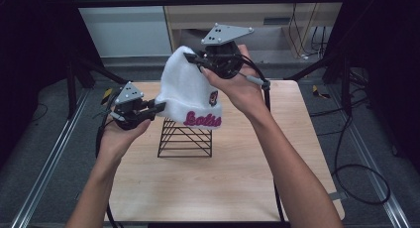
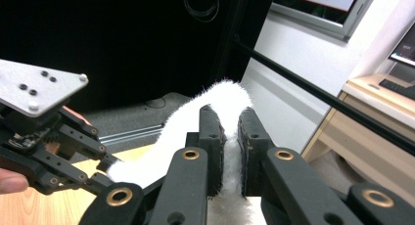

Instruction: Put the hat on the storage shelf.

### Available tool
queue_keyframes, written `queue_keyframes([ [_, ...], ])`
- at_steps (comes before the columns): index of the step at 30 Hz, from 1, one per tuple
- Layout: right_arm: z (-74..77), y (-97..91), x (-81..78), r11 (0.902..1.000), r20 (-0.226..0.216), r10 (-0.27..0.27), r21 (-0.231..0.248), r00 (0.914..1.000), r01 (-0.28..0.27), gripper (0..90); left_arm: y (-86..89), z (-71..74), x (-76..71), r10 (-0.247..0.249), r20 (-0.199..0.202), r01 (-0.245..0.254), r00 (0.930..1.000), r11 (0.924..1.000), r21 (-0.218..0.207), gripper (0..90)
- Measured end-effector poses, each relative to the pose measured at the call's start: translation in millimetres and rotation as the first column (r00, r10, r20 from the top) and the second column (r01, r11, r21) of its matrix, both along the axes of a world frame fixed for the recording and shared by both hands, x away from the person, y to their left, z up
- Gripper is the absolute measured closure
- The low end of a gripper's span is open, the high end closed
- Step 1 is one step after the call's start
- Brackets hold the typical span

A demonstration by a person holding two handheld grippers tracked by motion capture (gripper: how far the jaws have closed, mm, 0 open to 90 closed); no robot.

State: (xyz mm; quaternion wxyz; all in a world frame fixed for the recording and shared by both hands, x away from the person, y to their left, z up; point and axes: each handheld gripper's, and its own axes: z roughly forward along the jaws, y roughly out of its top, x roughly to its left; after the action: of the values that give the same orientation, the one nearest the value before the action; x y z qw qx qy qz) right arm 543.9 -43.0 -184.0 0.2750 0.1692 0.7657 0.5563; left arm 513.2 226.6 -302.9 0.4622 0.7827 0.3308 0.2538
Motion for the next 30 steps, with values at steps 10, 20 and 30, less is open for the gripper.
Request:
queue_keyframes([
  [10,-8.5,1.8,3.6,1.0000,-0.021,0.005,0.006,0.9998,-0.005,83.6,1.9,-4.3,-2.2,0.009,0.002,-0.008,1.0000,0.9999,-0.012,73.4],
  [20,-20.0,2.2,6.0,1.0000,-0.039,0.008,-0.005,0.9992,-0.008,83.5,7.5,-13.8,-0.9,0.027,-0.004,-0.027,0.9996,0.9996,0.005,73.5],
  [30,-31.7,-0.5,14.4,0.9997,-0.062,-0.011,-0.021,0.9980,0.009,83.4,6.4,-22.0,1.8,0.045,-0.003,-0.045,0.9990,0.9989,0.015,73.3],
])
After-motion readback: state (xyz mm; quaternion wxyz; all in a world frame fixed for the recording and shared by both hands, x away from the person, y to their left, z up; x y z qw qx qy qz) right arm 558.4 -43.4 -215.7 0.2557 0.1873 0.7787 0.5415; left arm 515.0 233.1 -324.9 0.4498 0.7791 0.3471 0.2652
